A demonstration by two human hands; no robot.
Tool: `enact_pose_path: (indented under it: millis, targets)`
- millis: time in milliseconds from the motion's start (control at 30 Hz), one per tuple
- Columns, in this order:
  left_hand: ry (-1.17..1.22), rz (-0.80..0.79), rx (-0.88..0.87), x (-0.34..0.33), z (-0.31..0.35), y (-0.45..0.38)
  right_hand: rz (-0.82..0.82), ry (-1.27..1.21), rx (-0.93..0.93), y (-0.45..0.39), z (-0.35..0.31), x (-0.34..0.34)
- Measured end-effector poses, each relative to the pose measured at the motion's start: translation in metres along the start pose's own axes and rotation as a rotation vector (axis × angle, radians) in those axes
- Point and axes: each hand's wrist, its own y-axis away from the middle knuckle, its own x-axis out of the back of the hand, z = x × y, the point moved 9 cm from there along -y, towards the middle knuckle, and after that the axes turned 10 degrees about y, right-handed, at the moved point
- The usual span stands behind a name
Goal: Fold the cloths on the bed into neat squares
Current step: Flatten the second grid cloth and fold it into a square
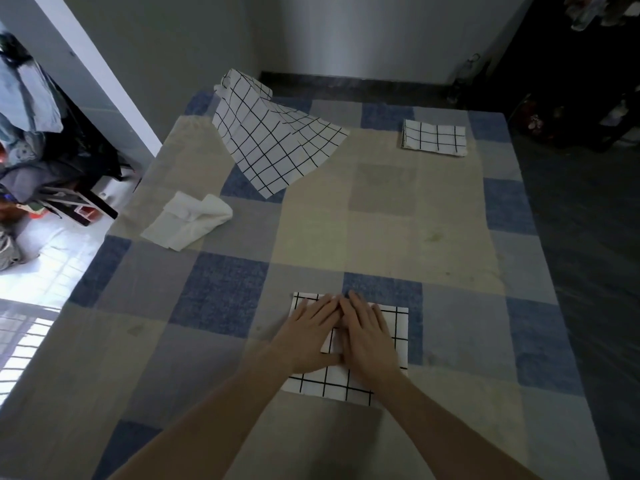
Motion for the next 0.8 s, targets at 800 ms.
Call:
enact_pose_path:
  millis: [800]
  targets:
    - [-0.139, -0.188, -0.011, -0.005, -0.009, 0.001, 0.062, 0.118, -0.042, 0.049, 0.013, 0.002]
